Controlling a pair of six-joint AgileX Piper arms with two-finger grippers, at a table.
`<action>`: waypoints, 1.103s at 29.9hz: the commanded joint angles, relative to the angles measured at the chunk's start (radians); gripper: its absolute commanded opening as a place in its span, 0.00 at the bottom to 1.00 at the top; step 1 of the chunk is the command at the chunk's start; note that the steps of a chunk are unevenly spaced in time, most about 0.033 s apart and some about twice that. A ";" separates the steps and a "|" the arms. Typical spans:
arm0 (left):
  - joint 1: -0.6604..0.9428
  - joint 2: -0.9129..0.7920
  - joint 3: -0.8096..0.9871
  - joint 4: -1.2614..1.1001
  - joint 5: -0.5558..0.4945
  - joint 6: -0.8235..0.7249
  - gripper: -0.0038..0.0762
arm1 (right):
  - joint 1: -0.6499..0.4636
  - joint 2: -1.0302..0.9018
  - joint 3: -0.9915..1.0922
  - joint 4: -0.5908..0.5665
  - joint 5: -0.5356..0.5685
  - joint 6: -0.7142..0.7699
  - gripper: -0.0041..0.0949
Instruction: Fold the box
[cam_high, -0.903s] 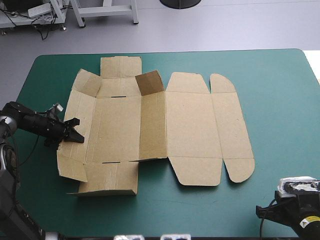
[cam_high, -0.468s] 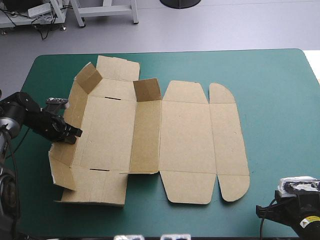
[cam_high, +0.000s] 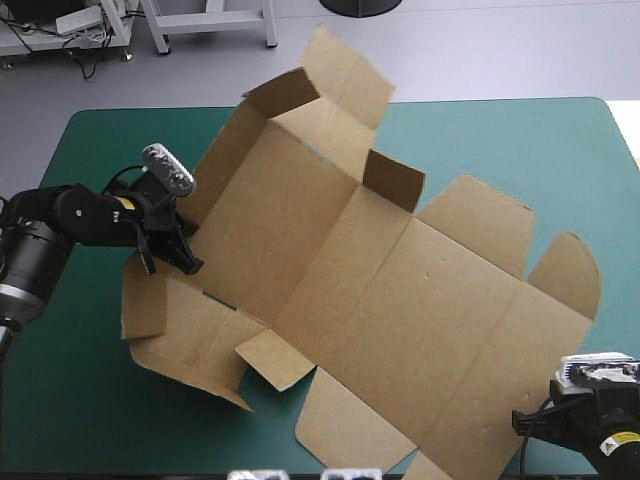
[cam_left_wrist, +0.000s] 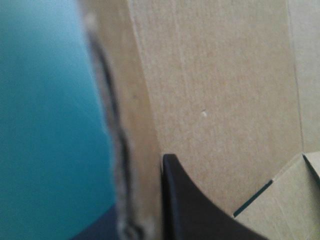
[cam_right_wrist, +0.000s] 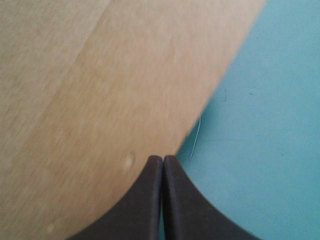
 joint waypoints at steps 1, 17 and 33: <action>-0.119 -0.033 -0.099 0.064 -0.204 0.020 0.03 | -0.005 0.011 -0.026 0.009 -0.060 -0.002 0.04; -0.619 0.021 -0.345 0.797 -0.431 0.035 0.03 | -0.005 0.011 -0.026 0.024 -0.053 -0.002 0.04; -0.748 0.039 -0.196 1.269 -0.391 -0.411 0.03 | -0.005 0.011 -0.028 0.062 -0.030 -0.014 0.04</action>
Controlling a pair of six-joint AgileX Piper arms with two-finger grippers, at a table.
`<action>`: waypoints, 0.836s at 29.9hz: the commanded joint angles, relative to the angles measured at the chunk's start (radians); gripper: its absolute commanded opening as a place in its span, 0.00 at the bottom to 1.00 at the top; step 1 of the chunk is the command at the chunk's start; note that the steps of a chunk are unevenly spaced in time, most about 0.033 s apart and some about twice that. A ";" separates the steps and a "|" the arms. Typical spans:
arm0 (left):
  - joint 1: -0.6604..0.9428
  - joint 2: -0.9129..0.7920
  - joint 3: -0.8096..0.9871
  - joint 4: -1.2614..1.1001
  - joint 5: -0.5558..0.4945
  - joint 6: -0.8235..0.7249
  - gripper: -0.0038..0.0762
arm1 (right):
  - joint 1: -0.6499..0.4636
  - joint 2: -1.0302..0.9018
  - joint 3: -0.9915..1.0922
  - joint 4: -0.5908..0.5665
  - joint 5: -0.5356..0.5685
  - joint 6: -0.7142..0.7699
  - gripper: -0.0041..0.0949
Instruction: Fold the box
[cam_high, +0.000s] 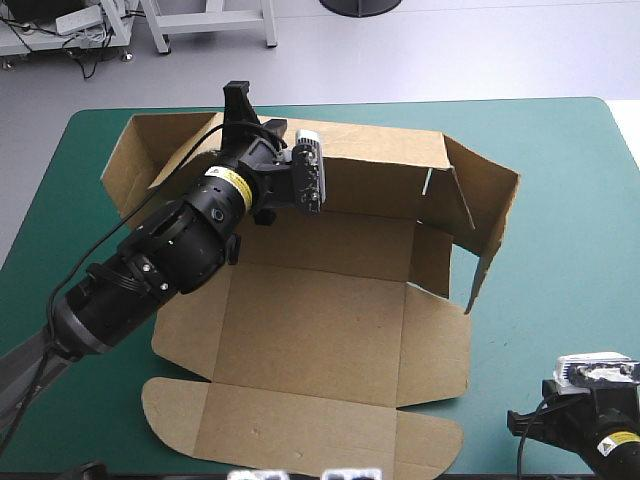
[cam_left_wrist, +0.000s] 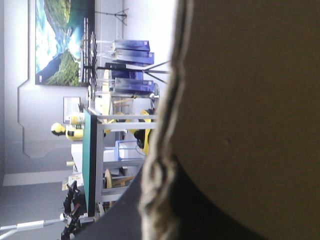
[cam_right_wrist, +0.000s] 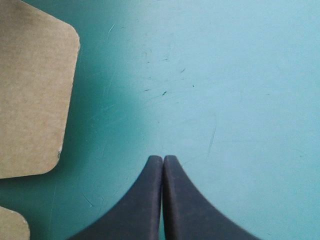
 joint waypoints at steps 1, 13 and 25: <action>-0.007 -0.032 0.037 0.100 -0.067 -0.113 0.03 | -0.005 0.011 -0.031 0.015 -0.029 -0.022 0.04; -0.007 -0.046 0.344 0.410 -0.077 -0.483 0.03 | -0.005 0.013 -0.237 0.013 -0.013 0.020 0.04; -0.007 -0.098 0.605 0.711 -0.062 -0.772 0.03 | -0.005 0.305 -0.463 0.142 -0.120 0.040 0.02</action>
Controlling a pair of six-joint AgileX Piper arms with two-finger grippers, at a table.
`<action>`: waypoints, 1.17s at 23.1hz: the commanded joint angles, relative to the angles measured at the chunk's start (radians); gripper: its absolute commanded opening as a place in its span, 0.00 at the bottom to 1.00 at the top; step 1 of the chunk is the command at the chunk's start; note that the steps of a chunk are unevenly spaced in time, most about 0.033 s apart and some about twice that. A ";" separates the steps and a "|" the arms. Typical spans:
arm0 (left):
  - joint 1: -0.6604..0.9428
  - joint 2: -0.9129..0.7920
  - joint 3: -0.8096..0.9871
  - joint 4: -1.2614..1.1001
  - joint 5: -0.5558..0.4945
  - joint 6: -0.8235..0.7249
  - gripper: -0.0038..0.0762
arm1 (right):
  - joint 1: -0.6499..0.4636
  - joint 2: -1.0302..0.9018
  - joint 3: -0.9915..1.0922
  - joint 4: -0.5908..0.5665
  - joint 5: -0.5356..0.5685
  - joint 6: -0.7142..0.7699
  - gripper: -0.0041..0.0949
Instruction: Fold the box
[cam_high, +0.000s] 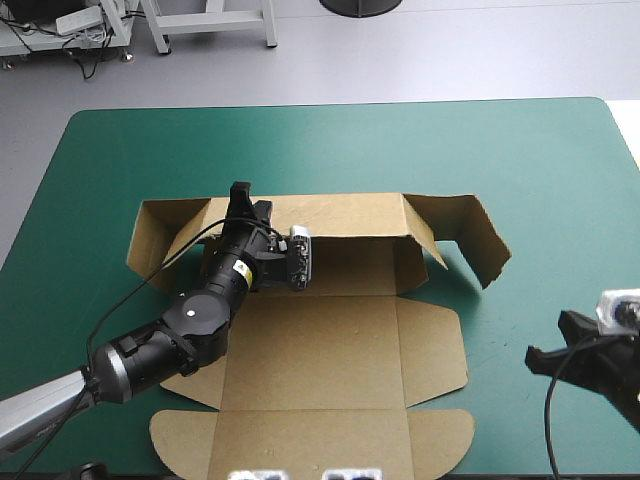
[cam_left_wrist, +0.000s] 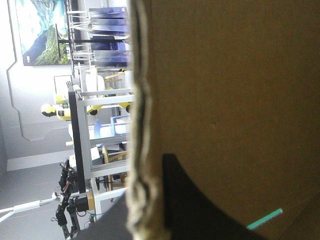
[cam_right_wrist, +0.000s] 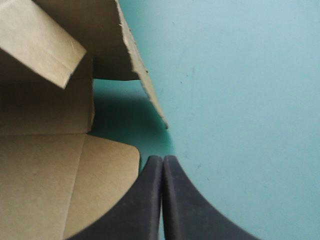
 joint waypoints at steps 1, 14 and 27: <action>-0.007 -0.035 0.010 0.105 0.026 -0.079 0.03 | -0.005 0.132 -0.100 0.102 -0.119 -0.046 0.02; -0.007 -0.035 0.026 0.150 0.078 -0.139 0.03 | -0.005 0.766 -0.632 0.397 -0.034 -0.260 0.02; -0.007 -0.035 0.026 0.248 0.100 -0.339 0.03 | -0.003 1.239 -0.849 0.573 0.208 -0.395 0.02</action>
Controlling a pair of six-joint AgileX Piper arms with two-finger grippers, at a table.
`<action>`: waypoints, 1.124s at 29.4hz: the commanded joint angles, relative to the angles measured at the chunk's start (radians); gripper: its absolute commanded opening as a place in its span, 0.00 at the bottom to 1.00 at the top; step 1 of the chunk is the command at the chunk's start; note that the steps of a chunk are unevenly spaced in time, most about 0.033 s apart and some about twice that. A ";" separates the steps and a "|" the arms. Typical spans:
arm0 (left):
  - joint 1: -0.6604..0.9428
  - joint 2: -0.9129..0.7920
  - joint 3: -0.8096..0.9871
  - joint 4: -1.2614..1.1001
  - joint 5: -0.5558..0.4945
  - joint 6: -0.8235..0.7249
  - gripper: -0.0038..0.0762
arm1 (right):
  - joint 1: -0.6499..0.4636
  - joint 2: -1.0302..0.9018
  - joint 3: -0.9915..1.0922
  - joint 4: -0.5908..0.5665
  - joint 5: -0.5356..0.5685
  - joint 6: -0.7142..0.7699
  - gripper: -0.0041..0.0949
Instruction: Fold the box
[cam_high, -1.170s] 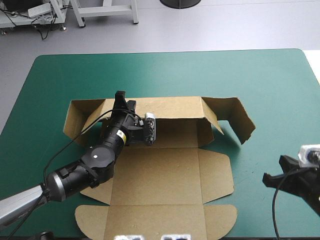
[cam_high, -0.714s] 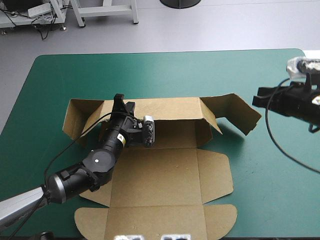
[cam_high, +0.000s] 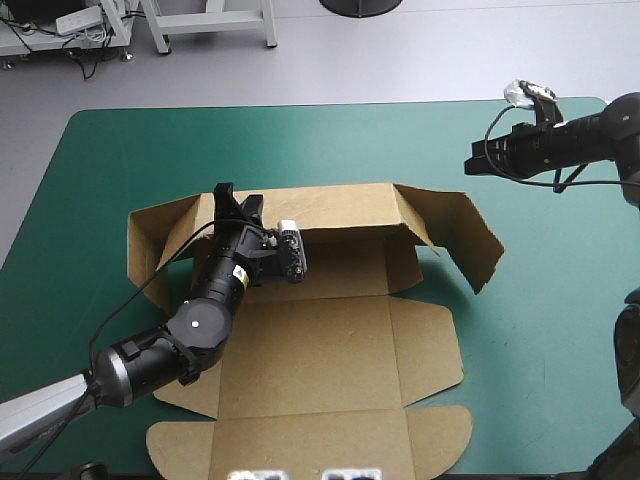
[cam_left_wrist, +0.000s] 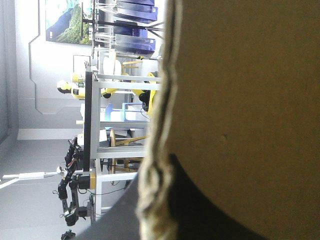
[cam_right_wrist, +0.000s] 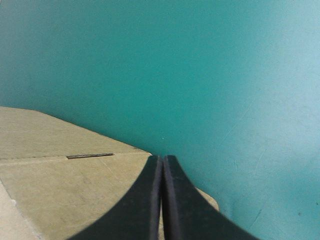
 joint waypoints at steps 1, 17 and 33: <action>-0.007 -0.034 -0.025 0.054 0.038 -0.047 0.03 | 0.004 -0.050 -0.033 0.072 0.033 -0.026 0.02; -0.007 -0.032 -0.025 0.053 0.051 -0.071 0.03 | 0.080 -0.177 0.202 -0.020 0.033 -0.124 0.02; -0.007 -0.032 -0.025 0.053 0.047 -0.071 0.03 | 0.066 -0.295 0.605 0.357 0.028 -0.647 0.02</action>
